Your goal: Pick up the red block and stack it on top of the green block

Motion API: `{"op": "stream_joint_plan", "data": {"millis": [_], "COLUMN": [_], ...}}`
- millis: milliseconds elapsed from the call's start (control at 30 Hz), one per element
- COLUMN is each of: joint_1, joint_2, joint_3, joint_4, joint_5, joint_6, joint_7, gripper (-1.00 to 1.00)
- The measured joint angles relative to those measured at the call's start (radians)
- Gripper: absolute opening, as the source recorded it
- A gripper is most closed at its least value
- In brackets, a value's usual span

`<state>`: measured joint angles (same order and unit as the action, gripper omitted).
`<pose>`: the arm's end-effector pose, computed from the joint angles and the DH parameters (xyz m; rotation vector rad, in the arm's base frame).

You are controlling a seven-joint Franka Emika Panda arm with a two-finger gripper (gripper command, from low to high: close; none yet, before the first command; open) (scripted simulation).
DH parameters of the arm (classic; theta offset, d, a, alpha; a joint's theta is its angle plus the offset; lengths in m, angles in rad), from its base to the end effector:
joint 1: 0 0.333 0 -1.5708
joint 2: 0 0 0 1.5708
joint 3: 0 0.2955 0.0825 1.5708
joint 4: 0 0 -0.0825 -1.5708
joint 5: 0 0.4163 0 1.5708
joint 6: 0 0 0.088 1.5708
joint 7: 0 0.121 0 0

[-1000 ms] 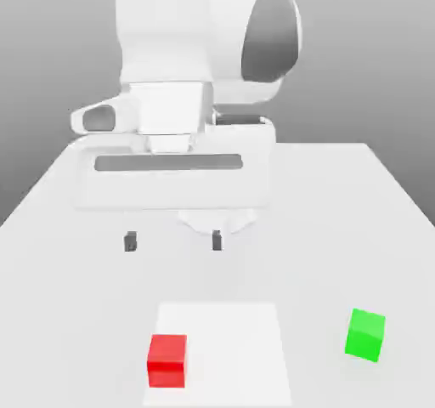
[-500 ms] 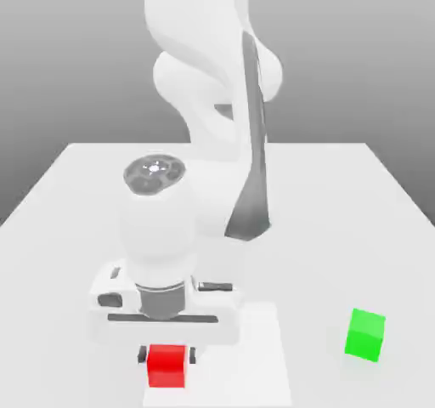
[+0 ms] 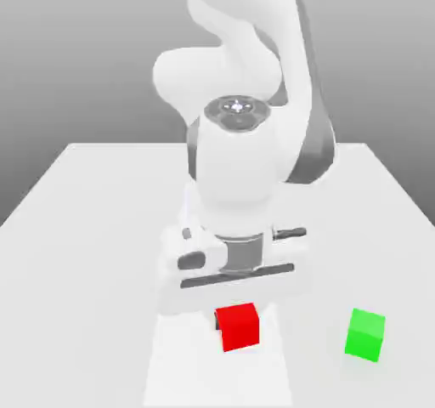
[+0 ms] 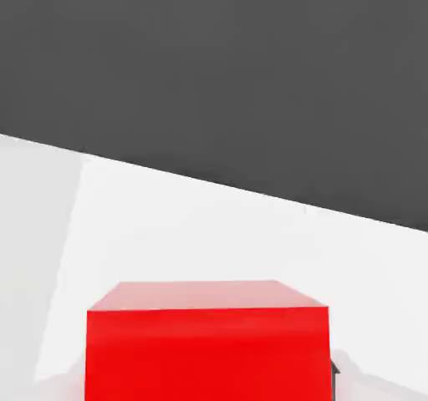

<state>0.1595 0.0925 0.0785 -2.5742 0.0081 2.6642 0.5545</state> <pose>0.4477 0.1095 0.1660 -3.0913 0.5053 0.0099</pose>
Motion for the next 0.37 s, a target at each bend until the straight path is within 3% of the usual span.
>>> {"op": "stream_joint_plan", "data": {"millis": [100,267,300,367], "joint_1": [0.168,0.206,0.211,0.211], "joint_2": [-0.033,0.104,0.128,0.128], "joint_3": [0.094,0.080,0.073,0.073], "joint_4": [-0.003,0.006,0.007,0.007], "joint_5": [-0.019,-0.093,-0.103,-0.103], "joint_6": [-0.029,0.097,0.120,0.120], "joint_7": [-0.044,-0.014,-0.007,-0.007], "gripper": [-1.00,-1.00,1.00,1.00]}}
